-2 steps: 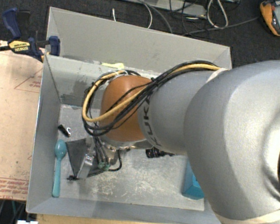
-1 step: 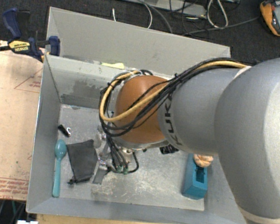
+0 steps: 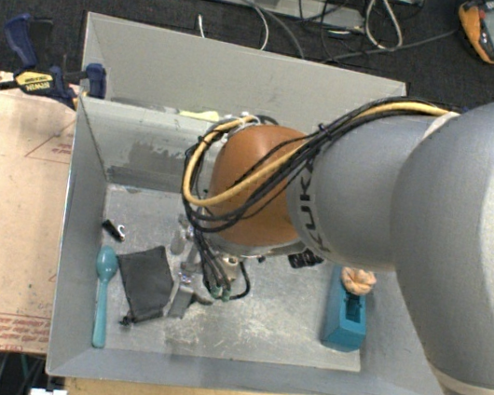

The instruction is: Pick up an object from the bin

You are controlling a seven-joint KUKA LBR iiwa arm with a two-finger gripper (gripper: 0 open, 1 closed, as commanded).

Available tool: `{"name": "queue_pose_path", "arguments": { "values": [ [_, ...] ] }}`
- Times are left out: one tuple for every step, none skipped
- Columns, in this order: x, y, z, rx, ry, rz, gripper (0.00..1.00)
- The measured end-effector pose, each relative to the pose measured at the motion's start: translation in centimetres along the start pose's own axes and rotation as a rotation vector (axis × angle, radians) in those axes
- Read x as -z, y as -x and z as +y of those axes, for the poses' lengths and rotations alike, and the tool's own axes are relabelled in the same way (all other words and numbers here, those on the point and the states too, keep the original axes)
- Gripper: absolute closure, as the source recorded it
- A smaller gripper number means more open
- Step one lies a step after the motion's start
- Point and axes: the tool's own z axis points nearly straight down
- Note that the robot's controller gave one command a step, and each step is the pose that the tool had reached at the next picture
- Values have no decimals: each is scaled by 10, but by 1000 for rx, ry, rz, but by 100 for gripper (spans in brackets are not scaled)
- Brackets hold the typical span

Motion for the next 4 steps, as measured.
{"name": "queue_pose_path", "arguments": {
  "values": [
    [-29, -26, -19, -95, 0, 3, 0],
    [-40, 3, -39, 21, 3, -2, 0],
    [-44, -30, -18, -33, 1, 10, 100],
    [-44, -30, -18, -33, 1, 10, 100]
  ]
}}
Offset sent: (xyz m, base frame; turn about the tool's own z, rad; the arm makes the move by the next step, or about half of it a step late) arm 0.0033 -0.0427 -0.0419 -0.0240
